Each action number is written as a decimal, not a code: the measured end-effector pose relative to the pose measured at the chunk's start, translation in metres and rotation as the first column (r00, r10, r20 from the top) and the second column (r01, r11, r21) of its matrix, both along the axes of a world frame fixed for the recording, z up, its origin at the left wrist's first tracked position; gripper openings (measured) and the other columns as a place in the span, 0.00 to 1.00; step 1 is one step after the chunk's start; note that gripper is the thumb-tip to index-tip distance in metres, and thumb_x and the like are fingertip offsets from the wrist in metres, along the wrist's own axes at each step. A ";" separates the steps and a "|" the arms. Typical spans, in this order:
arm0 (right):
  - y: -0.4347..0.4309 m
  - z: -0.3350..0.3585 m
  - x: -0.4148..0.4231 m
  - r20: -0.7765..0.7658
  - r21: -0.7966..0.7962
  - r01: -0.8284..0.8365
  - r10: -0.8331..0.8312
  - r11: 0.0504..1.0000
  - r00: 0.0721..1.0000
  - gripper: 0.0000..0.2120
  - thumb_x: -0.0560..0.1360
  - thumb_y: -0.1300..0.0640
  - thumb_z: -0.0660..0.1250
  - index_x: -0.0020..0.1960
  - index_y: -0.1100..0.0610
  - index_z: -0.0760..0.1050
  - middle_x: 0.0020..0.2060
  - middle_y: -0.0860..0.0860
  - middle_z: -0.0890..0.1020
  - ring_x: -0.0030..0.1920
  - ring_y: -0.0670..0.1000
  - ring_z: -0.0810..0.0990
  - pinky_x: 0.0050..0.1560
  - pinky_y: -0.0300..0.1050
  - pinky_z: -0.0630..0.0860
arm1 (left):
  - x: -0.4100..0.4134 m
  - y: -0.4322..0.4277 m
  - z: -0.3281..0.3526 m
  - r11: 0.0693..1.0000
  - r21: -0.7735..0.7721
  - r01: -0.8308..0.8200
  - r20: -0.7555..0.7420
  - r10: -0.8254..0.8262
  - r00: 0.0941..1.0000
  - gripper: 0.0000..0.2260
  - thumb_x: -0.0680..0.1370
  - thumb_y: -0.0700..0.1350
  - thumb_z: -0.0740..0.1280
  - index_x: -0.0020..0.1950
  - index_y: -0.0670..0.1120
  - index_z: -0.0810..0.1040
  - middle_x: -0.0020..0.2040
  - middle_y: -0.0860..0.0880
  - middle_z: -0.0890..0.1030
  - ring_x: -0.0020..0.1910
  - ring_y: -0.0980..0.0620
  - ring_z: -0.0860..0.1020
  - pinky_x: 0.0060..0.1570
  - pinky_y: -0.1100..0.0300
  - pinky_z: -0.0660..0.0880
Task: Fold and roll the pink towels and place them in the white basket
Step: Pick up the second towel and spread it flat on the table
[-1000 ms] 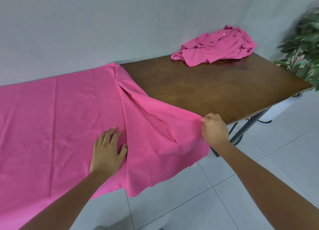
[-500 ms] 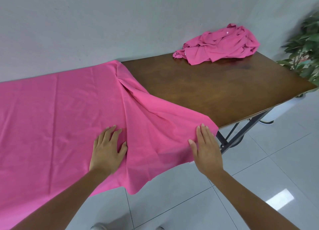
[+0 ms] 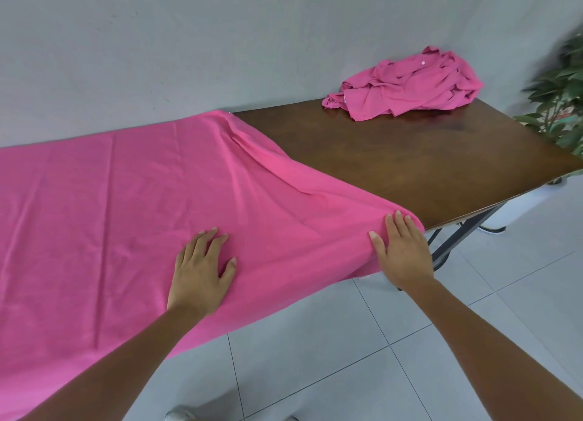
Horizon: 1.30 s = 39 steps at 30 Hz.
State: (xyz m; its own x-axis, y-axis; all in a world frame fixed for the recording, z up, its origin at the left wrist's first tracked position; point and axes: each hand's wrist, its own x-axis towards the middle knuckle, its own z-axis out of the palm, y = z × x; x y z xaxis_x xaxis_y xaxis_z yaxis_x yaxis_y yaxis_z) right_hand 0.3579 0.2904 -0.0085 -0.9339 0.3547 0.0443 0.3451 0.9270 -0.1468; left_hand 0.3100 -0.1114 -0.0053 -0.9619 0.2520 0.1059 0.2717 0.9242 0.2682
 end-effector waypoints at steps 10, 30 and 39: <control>-0.011 0.002 0.017 -0.027 0.057 0.082 -0.080 0.995 0.996 0.35 0.83 0.37 0.44 0.77 0.60 0.64 0.77 0.59 0.66 0.78 0.60 0.61 0.76 0.61 0.60 | -0.004 0.000 0.000 1.000 0.002 0.012 -0.002 -0.012 1.000 0.29 0.79 0.61 0.53 0.73 0.46 0.72 0.73 0.46 0.71 0.73 0.42 0.66 0.73 0.42 0.64; -0.073 0.038 -0.097 -0.102 -0.008 -0.096 0.095 0.995 0.990 0.31 0.80 0.40 0.48 0.73 0.58 0.70 0.69 0.55 0.75 0.69 0.58 0.71 0.71 0.57 0.69 | -0.199 0.040 0.017 0.985 -0.099 0.143 0.094 -0.134 0.987 0.30 0.83 0.62 0.51 0.82 0.49 0.57 0.82 0.43 0.56 0.80 0.41 0.53 0.77 0.42 0.54; -0.107 0.056 -0.212 -0.151 -0.221 -0.131 0.099 0.966 0.984 0.24 0.83 0.49 0.60 0.76 0.59 0.66 0.71 0.54 0.73 0.70 0.57 0.69 0.71 0.52 0.67 | -0.217 0.039 -0.001 0.990 -0.081 0.116 0.060 -0.112 0.992 0.34 0.81 0.66 0.41 0.83 0.51 0.55 0.83 0.46 0.54 0.81 0.42 0.51 0.79 0.44 0.52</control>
